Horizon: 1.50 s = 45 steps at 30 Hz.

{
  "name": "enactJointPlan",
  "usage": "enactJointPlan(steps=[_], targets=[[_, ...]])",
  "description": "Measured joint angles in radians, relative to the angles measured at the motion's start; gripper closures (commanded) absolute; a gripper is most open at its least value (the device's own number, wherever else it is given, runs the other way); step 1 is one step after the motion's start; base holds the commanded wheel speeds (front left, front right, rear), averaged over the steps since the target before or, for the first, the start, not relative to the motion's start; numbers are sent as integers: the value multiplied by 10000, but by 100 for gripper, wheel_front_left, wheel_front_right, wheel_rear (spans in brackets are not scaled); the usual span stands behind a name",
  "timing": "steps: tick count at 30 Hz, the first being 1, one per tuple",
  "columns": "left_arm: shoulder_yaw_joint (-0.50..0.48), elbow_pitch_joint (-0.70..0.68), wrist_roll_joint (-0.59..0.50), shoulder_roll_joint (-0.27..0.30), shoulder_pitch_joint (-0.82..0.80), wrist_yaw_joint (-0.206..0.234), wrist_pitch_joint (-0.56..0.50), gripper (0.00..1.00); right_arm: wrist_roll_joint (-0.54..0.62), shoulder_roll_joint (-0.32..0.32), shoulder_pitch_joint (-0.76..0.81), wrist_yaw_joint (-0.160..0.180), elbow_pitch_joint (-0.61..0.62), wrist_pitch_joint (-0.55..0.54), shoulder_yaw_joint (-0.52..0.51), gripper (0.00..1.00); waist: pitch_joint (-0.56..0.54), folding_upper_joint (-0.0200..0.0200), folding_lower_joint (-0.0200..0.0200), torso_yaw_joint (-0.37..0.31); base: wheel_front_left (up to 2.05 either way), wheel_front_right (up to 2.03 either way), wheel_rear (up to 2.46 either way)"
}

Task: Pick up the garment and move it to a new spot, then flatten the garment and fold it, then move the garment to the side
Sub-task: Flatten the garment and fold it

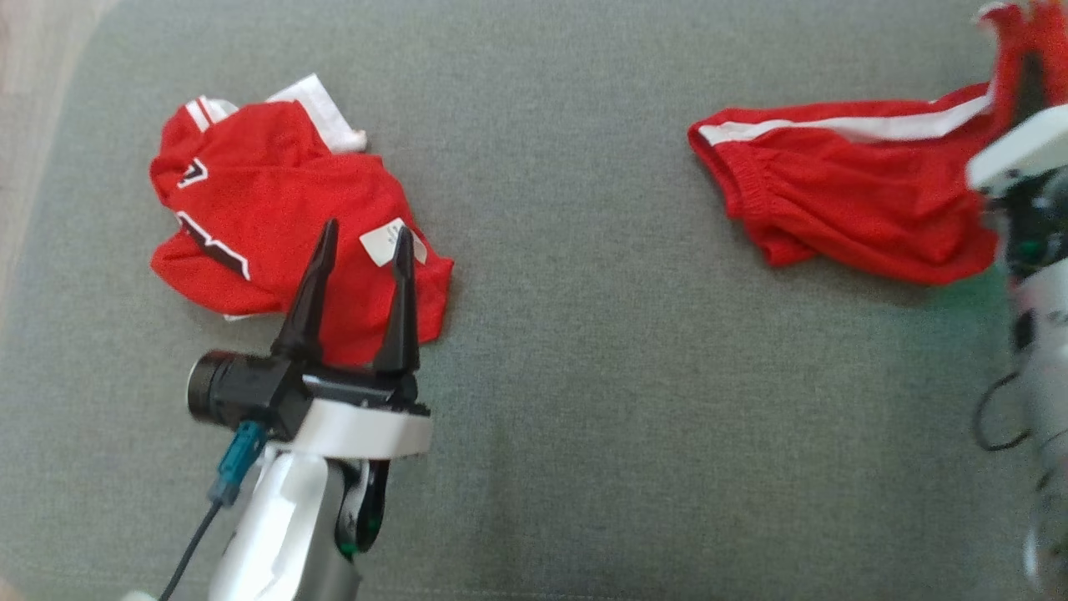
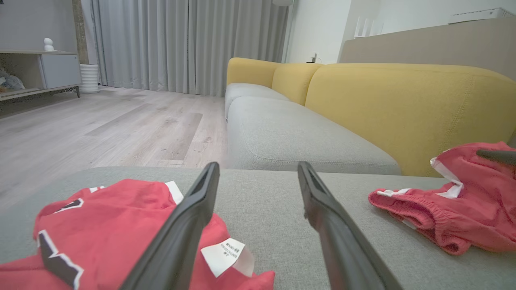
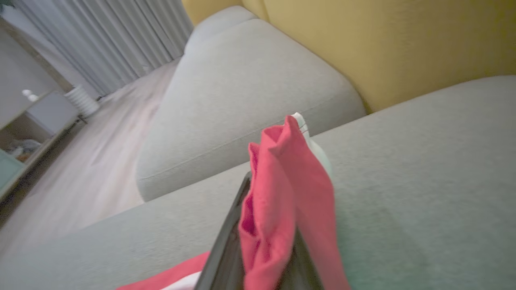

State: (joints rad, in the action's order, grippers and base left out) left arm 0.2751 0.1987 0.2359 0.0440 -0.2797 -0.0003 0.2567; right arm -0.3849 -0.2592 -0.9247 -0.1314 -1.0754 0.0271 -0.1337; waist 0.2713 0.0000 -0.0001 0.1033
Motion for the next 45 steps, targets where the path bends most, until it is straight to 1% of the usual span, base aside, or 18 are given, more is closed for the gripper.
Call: enactJointPlan(steps=[5, 8, 9, 10, 11, 13, 20, 23, 25, 26, 27, 28, 31, 34, 36, 40, 42, 45], targets=[[-125, 100, -10, 4, 353, -2, 0, 0, -1860, 548, 896, 0, 1620, -280, 1371, 100, -406, 0, 0, 3, 0, 0, 0], [-140, 105, -12, 6, 458, 0, -2, 0, -2397, 591, 1502, 0, 2483, -293, 2510, 100, -605, 0, -1, 40, 0, 0, 0], [-140, 105, -12, 6, 458, 0, -2, 0, -2397, 591, 1502, 0, 2483, -293, 2510, 100, -605, 0, -1, 40, 0, 0, 0], [-138, 117, -29, 6, 463, -2, -2, 0, -2604, 608, 1668, 0, 2688, -313, 2805, 100, -655, 0, -1, 62, 0, 0, 0], [-127, 153, -102, 6, 466, -2, -2, 0, -2938, 625, 1922, 0, 2974, -316, 3367, 100, -748, 0, 0, 123, 0, 0, 0], [-113, 167, -102, 6, 482, 0, -2, 0, -3196, 642, 2117, 0, 3152, -270, 3931, 100, -858, 0, 0, 188, 0, 0, 0], [-77, 188, -100, 10, 729, 4, 0, 0, -3384, 616, 2474, 0, 3246, 98, 5866, 100, -1163, 0, 0, 365, 0, 0, 0], [-54, 198, -98, 13, 828, 6, 0, 0, -2894, 560, 2473, 0, 2938, 437, 6707, 100, -1234, 0, 0, 380, 0, 0, 0], [0, 215, -98, 15, 849, 6, -2, 0, -2318, 537, 2472, 0, 2554, 734, 7304, 100, -1266, 1, 0, 357, 0, 0, 0], [33, 217, -98, 17, 849, 6, 0, 0, -1994, 537, 2470, 0, 2339, 913, 7547, 81, -1278, 0, 1, 339, 0, 0, 0], [81, 224, -96, 17, 849, 6, -2, 0, -1693, 541, 2462, 0, 2088, 1103, 7762, 3, -1293, 0, 1, 314, 0, 0, 0], [115, 234, -96, 17, 849, 6, -2, 0, -1400, 558, 2435, 0, 1806, 1216, 7938, 0, -1313, 0, 1, 284, 0, 0, 0], [144, 247, -82, 19, 850, 6, 0, 0, -815, 642, 2383, 0, 1064, 1624, 8103, 0, -1394, 0, 1, 166, 0, 0, 0], [144, 255, -82, 23, 855, 13, 0, 0, -635, 861, 2371, 0, 596, 1958, 7906, 0, -1507, 0, 1, -13, 0, 0, 0], [148, 255, -82, 27, 869, 13, 0, 0, -637, 1016, 2378, 0, 550, 2071, 7653, 0, -1619, 0, 1, -140, 0, 0, 0], [134, 247, -82, 42, 1105, 75, 0, 0, -652, 1168, 2412, 0, 844, 2209, 6870, 0, -1863, 0, 0, -448, 0, 0, 0], [121, 240, -82, 59, 1203, 107, -2, 0, -606, 1133, 2514, 0, 1436, 2213, 6178, 0, -1973, 0, 1, -620, 0, 0, 0], [82, 173, -86, 77, 1220, 186, -2, 0, -161, 1103, 2987, 0, 2485, 2238, 4972, 0, -2112, 0, 0, -877, 0, 0, 0]])
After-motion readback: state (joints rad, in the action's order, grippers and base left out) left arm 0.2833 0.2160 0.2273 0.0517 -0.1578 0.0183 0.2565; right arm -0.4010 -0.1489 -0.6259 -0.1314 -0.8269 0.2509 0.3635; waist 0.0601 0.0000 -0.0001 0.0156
